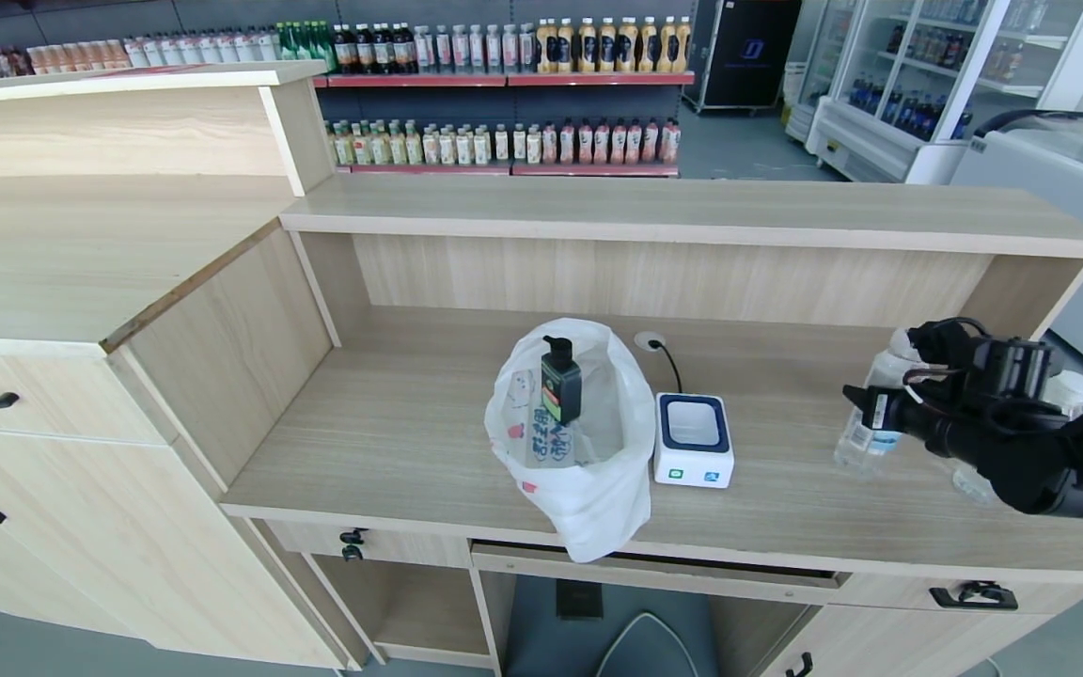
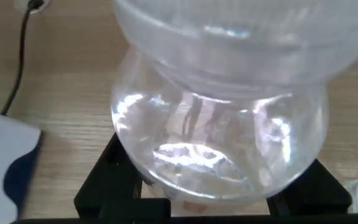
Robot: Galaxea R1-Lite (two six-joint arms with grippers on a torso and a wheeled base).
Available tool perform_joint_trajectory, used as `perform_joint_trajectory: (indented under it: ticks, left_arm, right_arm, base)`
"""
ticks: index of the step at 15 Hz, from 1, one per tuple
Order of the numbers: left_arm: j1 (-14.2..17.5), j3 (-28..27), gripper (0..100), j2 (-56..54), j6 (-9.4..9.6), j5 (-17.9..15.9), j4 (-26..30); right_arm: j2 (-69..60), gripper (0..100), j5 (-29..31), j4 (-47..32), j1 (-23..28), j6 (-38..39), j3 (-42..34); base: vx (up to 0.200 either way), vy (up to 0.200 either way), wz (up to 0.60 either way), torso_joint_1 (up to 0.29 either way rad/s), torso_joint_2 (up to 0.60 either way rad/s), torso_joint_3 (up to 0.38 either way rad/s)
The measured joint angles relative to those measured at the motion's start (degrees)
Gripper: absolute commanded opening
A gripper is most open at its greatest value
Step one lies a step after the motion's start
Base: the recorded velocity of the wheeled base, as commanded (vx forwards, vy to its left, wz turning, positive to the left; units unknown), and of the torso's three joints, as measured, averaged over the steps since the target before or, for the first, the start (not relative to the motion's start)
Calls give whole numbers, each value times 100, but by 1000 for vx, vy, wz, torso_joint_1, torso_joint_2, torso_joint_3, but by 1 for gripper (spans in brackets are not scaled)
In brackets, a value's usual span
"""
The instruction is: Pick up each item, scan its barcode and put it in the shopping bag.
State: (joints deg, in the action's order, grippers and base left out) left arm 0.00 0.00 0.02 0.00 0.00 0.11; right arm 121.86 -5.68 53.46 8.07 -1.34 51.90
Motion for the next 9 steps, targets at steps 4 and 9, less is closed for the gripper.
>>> perform_joint_trajectory:
  ticks: [4, 9]
  left_arm:
    - [0, 0, 100, 0, 0, 0, -1]
    - [0, 0, 100, 0, 0, 0, 0]
  right_arm:
    - [-1886, 0, -655, -3315, -575, 1614, 607]
    - [-3635, 0, -2391, -5372, -1587, 2917, 1914]
  base:
    - [0, 0, 0, 0, 0, 0]
    - [0, 0, 0, 0, 0, 0]
